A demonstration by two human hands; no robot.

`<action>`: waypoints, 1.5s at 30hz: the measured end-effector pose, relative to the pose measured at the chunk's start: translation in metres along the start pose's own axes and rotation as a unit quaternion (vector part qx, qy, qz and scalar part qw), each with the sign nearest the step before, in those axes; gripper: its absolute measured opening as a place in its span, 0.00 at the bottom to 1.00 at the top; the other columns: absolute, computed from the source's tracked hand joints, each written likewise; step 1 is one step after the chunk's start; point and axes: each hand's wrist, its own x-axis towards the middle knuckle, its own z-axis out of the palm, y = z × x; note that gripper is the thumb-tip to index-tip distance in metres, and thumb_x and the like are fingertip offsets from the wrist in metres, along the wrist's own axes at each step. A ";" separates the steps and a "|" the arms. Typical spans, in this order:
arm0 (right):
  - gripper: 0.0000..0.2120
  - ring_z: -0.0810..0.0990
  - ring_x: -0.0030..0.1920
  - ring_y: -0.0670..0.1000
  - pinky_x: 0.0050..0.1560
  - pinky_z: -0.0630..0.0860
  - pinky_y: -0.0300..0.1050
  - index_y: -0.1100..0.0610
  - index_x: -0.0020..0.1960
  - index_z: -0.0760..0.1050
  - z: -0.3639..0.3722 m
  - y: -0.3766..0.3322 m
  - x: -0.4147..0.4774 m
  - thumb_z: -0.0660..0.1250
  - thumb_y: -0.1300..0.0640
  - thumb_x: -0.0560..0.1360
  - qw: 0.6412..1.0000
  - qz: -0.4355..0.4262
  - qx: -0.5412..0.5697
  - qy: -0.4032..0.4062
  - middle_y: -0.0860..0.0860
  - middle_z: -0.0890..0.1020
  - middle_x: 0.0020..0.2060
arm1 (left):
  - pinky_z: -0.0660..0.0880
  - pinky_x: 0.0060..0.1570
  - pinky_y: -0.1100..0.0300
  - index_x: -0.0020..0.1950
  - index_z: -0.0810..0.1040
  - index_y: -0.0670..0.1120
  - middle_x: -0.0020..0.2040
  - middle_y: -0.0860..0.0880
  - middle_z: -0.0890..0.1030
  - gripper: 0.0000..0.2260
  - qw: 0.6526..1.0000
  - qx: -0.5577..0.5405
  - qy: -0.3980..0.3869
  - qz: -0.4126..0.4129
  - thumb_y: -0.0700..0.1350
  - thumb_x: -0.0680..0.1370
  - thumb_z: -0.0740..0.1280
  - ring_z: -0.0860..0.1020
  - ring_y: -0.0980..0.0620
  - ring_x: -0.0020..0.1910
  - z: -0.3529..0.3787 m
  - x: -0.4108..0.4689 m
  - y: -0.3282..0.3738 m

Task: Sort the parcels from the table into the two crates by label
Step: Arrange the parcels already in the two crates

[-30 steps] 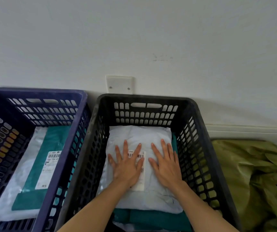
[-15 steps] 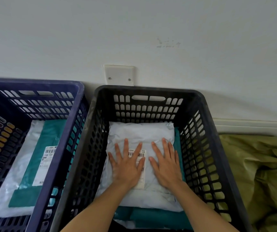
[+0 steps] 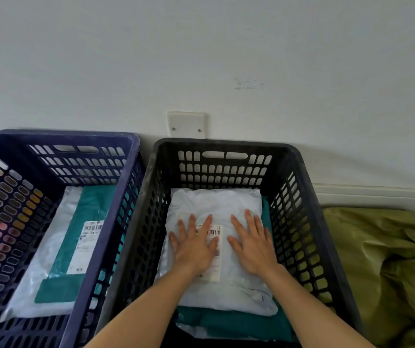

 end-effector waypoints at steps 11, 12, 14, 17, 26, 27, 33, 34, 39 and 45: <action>0.28 0.47 0.78 0.53 0.77 0.47 0.56 0.47 0.79 0.47 -0.066 -0.040 -0.047 0.44 0.39 0.81 0.996 -0.038 0.010 0.077 0.52 0.44 0.79 | 0.47 0.76 0.48 0.79 0.46 0.53 0.79 0.41 0.47 0.26 0.989 -0.026 0.134 0.059 0.52 0.83 0.53 0.43 0.43 0.78 -0.063 -0.072 0.001; 0.28 0.48 0.78 0.53 0.76 0.47 0.56 0.47 0.79 0.47 -0.072 -0.045 -0.055 0.44 0.39 0.81 0.995 -0.044 0.015 0.087 0.51 0.45 0.79 | 0.48 0.75 0.48 0.79 0.47 0.52 0.79 0.42 0.48 0.26 0.985 -0.023 0.158 0.073 0.52 0.83 0.54 0.43 0.43 0.78 -0.070 -0.082 0.000; 0.29 0.50 0.78 0.53 0.76 0.50 0.56 0.48 0.79 0.49 -0.082 -0.055 -0.072 0.44 0.39 0.81 0.992 -0.059 0.022 0.111 0.51 0.46 0.79 | 0.48 0.75 0.49 0.79 0.48 0.52 0.79 0.43 0.48 0.26 0.976 -0.007 0.200 0.090 0.51 0.83 0.54 0.43 0.44 0.78 -0.083 -0.103 -0.003; 0.28 0.52 0.77 0.53 0.76 0.53 0.55 0.48 0.78 0.51 -0.090 -0.067 -0.097 0.45 0.39 0.81 0.986 -0.081 0.033 0.141 0.51 0.48 0.79 | 0.47 0.75 0.49 0.79 0.49 0.53 0.79 0.44 0.49 0.25 0.966 0.000 0.242 0.092 0.51 0.83 0.54 0.44 0.45 0.78 -0.098 -0.138 -0.012; 0.27 0.56 0.76 0.54 0.73 0.57 0.54 0.52 0.77 0.55 -0.085 -0.134 -0.166 0.47 0.41 0.82 0.963 -0.180 0.115 0.165 0.53 0.52 0.78 | 0.49 0.75 0.47 0.79 0.51 0.51 0.79 0.44 0.50 0.24 0.951 0.006 0.309 0.025 0.51 0.84 0.52 0.45 0.44 0.78 -0.114 -0.261 -0.071; 0.27 0.56 0.76 0.54 0.73 0.57 0.54 0.52 0.77 0.55 -0.084 -0.144 -0.172 0.47 0.41 0.82 0.960 -0.194 0.116 0.163 0.53 0.52 0.78 | 0.49 0.75 0.47 0.79 0.51 0.51 0.79 0.44 0.49 0.24 0.951 0.006 0.310 0.013 0.51 0.84 0.52 0.45 0.44 0.78 -0.115 -0.272 -0.078; 0.28 0.58 0.76 0.55 0.72 0.61 0.55 0.54 0.77 0.56 -0.074 -0.213 -0.194 0.48 0.42 0.82 0.943 -0.268 0.117 0.160 0.54 0.55 0.77 | 0.49 0.75 0.49 0.79 0.51 0.52 0.79 0.44 0.50 0.24 0.937 -0.013 0.342 -0.070 0.51 0.84 0.53 0.46 0.45 0.78 -0.126 -0.327 -0.123; 0.28 0.59 0.76 0.55 0.72 0.62 0.55 0.54 0.77 0.56 -0.071 -0.224 -0.197 0.48 0.41 0.82 0.940 -0.280 0.117 0.155 0.54 0.55 0.77 | 0.49 0.75 0.49 0.78 0.51 0.52 0.79 0.44 0.50 0.24 0.934 -0.020 0.347 -0.080 0.51 0.83 0.54 0.46 0.45 0.78 -0.128 -0.334 -0.131; 0.27 0.61 0.75 0.54 0.70 0.62 0.55 0.54 0.76 0.57 -0.056 -0.292 -0.210 0.48 0.41 0.82 0.926 -0.323 0.129 0.145 0.54 0.56 0.77 | 0.51 0.75 0.48 0.78 0.52 0.51 0.79 0.45 0.51 0.24 0.919 -0.036 0.374 -0.123 0.51 0.83 0.54 0.47 0.45 0.78 -0.142 -0.366 -0.186; 0.27 0.59 0.75 0.54 0.69 0.63 0.55 0.56 0.76 0.58 -0.029 -0.387 -0.220 0.49 0.42 0.82 0.915 -0.354 0.140 0.136 0.54 0.56 0.77 | 0.56 0.74 0.46 0.78 0.54 0.52 0.78 0.45 0.53 0.24 0.905 -0.057 0.392 -0.157 0.52 0.83 0.56 0.51 0.45 0.77 -0.160 -0.400 -0.277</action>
